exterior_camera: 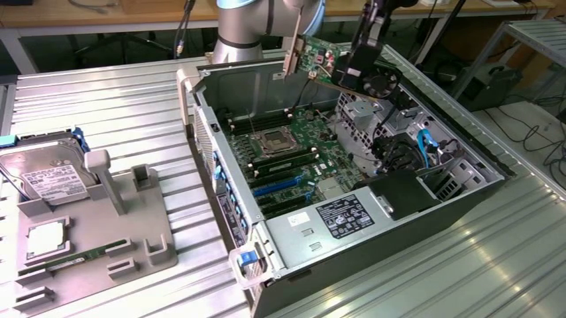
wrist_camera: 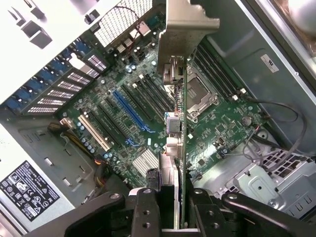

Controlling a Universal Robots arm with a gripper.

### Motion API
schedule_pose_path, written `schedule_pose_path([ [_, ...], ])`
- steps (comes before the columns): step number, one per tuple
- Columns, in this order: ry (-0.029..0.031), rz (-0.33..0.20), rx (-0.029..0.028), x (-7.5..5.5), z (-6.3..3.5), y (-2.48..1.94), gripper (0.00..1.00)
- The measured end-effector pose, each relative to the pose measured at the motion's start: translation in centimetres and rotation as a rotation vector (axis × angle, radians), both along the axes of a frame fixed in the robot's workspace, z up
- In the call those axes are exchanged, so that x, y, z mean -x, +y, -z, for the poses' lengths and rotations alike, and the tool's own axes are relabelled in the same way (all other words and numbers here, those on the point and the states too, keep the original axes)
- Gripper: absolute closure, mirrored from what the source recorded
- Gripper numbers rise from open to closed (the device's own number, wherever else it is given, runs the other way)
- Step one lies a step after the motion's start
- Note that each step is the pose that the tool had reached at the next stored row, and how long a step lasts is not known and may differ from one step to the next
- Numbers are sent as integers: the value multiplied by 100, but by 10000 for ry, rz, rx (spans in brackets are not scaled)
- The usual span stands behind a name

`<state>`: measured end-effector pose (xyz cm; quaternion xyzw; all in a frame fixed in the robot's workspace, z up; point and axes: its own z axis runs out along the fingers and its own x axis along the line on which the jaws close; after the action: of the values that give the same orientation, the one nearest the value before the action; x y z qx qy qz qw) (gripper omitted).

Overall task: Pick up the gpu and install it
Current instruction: 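Insert the gpu into the slot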

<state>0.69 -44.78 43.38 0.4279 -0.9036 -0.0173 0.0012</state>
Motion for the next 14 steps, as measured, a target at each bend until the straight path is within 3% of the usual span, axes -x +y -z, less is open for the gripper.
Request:
schedule_pose_path([
  [14, 0, -726, 0, 0, 0, -19, 72],
])
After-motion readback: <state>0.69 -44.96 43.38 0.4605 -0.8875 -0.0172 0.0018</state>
